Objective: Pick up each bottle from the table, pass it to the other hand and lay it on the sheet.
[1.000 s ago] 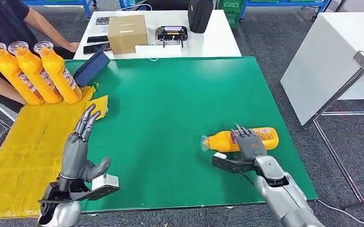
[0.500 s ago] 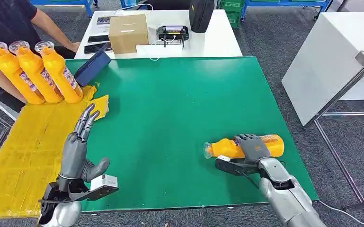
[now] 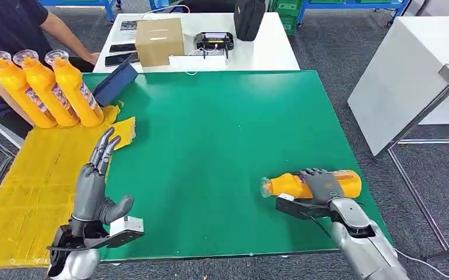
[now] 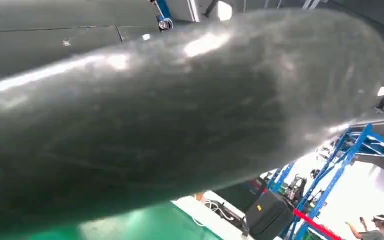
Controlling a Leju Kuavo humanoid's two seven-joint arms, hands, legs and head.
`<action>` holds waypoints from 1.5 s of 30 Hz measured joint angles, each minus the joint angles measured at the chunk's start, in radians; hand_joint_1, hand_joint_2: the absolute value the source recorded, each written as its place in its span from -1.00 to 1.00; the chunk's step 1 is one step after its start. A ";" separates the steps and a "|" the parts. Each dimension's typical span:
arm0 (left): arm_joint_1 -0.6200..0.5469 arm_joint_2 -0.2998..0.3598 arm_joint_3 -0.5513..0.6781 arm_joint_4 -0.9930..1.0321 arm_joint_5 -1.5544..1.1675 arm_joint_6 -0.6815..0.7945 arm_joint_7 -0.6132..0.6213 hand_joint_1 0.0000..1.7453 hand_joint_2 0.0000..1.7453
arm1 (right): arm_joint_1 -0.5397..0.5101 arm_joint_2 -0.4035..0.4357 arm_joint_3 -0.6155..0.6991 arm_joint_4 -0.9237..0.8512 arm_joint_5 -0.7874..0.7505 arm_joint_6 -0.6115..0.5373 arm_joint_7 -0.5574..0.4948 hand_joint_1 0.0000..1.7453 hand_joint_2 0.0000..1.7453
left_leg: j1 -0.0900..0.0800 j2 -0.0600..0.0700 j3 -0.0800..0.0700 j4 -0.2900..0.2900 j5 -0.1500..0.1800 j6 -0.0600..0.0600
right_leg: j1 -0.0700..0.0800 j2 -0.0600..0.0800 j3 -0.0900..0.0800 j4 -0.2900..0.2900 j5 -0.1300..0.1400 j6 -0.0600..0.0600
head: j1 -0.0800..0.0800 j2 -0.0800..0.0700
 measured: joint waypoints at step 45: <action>0.191 -0.126 -0.058 -0.262 0.647 -0.558 -0.103 -1.00 1.00 | 0.206 0.259 0.333 -0.739 -0.510 -0.053 -0.114 1.00 1.00 | 0.001 0.004 -0.018 0.000 0.001 -0.003 | 0.002 0.006 -0.009 0.004 0.001 0.000 | 0.000 0.000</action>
